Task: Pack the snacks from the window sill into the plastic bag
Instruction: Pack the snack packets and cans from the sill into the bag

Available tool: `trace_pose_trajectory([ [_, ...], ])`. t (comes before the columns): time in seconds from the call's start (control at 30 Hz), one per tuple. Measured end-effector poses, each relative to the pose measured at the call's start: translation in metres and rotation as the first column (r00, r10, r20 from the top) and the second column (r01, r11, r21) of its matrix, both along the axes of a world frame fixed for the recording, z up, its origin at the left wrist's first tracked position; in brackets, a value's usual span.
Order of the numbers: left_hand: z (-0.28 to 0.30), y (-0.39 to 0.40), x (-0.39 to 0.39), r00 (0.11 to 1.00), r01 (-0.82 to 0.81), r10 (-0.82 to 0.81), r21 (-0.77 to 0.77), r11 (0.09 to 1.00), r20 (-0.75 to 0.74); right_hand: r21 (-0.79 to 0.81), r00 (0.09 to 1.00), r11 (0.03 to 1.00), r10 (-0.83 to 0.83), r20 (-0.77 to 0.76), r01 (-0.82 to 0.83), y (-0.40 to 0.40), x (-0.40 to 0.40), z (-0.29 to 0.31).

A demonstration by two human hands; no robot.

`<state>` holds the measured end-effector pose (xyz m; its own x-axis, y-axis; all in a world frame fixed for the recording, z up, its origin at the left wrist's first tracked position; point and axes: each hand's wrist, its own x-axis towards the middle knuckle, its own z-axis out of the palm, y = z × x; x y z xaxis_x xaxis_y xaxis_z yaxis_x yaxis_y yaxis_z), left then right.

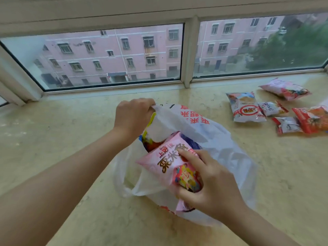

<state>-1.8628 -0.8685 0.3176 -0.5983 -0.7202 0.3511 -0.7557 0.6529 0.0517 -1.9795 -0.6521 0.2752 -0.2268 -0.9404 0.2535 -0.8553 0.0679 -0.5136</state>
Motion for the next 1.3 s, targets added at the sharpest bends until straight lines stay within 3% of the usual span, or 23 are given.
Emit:
trace_pose_trajectory([
  [0.17,0.022,-0.012,-0.022,0.998,-0.002,0.003,0.001,1.000,-0.070,-0.117,0.984,0.977,0.178,0.006,-0.176,-0.016,0.008,-0.002],
  [0.27,0.025,-0.023,-0.031,0.997,0.050,-0.052,-0.042,0.998,-0.053,-0.157,0.999,0.988,-0.003,-0.038,-0.003,-0.038,0.009,-0.008],
  [0.37,0.024,-0.031,-0.032,0.978,0.169,-0.190,-0.207,0.964,-0.088,-0.174,0.971,0.965,-0.218,-0.102,0.198,-0.070,-0.003,-0.013],
  [0.63,0.009,-0.048,-0.016,0.923,0.333,-0.374,-0.293,0.896,-0.092,-0.299,0.845,0.927,-0.341,-0.413,0.227,-0.131,-0.013,-0.029],
  [0.7,0.003,-0.046,-0.015,0.901,0.402,-0.434,-0.341,0.850,-0.021,-0.293,0.783,0.949,-0.269,-0.561,0.116,-0.134,-0.016,-0.039],
  [0.77,-0.008,-0.044,-0.016,0.884,0.462,-0.461,-0.312,0.830,0.082,-0.180,0.755,0.984,-0.116,-0.646,-0.003,-0.134,-0.015,-0.045],
  [0.9,-0.022,-0.037,-0.021,0.857,0.515,-0.484,-0.232,0.825,0.178,-0.164,0.784,0.984,-0.049,-0.619,-0.068,-0.113,-0.020,-0.053],
  [1.0,-0.024,-0.030,-0.031,0.812,0.579,-0.532,-0.227,0.783,0.240,-0.161,0.705,0.969,0.018,-0.709,-0.186,-0.093,-0.031,-0.063],
  [1.17,-0.017,-0.024,-0.047,0.828,0.560,-0.550,-0.167,0.811,0.107,-0.130,0.731,0.986,-0.010,-0.683,-0.107,-0.108,-0.040,-0.066],
  [1.3,-0.005,-0.018,-0.054,0.849,0.525,-0.527,-0.157,0.837,0.031,-0.106,0.815,0.977,0.092,-0.572,-0.184,-0.105,-0.049,-0.047],
])
